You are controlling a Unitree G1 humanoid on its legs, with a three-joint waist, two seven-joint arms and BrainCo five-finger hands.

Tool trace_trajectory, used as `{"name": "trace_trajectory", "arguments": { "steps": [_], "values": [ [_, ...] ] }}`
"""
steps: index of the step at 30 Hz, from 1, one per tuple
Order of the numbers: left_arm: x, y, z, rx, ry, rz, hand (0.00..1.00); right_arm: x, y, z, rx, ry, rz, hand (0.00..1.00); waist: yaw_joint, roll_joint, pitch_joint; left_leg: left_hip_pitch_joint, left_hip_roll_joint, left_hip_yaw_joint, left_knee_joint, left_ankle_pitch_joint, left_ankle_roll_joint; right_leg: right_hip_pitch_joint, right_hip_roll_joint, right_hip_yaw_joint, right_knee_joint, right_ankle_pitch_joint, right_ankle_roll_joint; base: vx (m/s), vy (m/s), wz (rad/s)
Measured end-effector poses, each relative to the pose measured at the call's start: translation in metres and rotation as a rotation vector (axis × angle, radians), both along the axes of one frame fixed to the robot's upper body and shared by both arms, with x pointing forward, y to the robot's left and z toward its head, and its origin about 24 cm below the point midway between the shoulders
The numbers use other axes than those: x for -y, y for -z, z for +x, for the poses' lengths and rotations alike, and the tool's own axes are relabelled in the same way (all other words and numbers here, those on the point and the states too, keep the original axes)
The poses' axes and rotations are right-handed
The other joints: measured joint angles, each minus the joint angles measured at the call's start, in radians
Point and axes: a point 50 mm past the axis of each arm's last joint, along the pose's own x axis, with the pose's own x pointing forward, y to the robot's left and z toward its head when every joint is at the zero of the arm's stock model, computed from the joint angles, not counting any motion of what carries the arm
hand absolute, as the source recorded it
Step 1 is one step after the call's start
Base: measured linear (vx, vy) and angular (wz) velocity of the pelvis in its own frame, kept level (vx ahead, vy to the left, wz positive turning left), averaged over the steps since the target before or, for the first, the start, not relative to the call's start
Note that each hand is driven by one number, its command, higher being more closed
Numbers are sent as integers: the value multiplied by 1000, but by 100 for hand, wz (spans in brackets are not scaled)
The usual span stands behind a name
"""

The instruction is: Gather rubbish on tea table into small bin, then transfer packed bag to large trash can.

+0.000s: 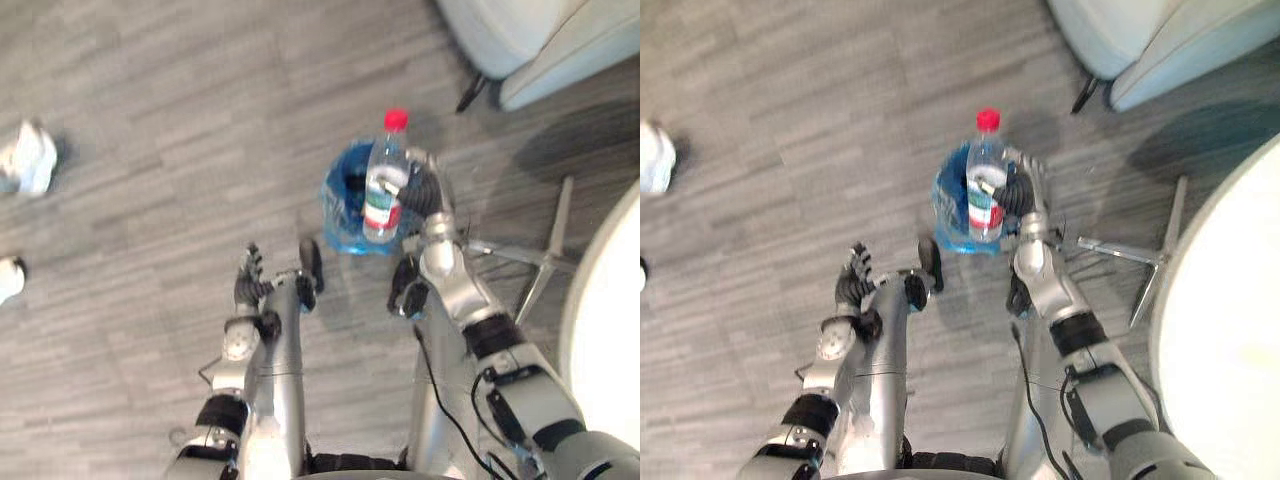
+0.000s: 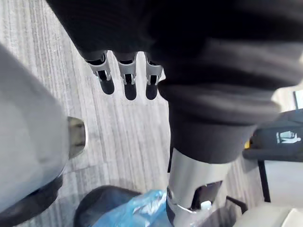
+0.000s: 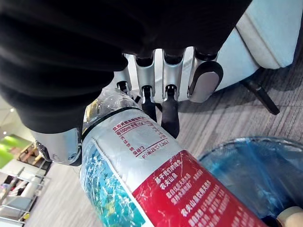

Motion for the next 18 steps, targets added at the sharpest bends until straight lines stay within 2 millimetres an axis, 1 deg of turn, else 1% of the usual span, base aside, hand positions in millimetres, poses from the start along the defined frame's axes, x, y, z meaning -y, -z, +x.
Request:
{"name": "trace_trajectory", "arguments": {
  "steps": [2,4,5,8,12,18],
  "values": [
    [-10,-13,4,56,-40,-7,0,4,-10,6,19,30,-9,100,2,1,10,-71,1,-1,61,-7,10,-70,-10,10,60,-11,1,-58,10,6],
    [-18,-14,3,56,-69,-11,0,10,-19,8,45,52,-19,100,6,1,10,-113,1,-1,86,-11,12,-113,-12,17,84,-16,6,-56,18,4],
    [-20,-13,3,52,-78,-36,0,15,-24,9,61,68,-31,0,16,2,11,-136,1,0,97,-14,16,-137,-13,21,96,-16,6,-56,21,3],
    [-20,-17,4,68,-78,-62,0,28,-30,14,55,122,-46,0,28,2,11,-159,1,1,108,-16,19,-161,-15,24,108,-16,7,-57,16,3],
    [-20,-17,4,67,-79,-63,0,33,-26,20,10,148,-29,0,28,2,11,-160,2,1,108,-16,19,-162,-15,24,108,-16,7,-28,3,0],
    [-21,-17,4,64,-79,-59,0,36,-26,20,12,153,-37,0,27,1,11,-160,2,-1,97,-13,16,-162,-15,20,100,-17,7,0,0,0]
  ]
}}
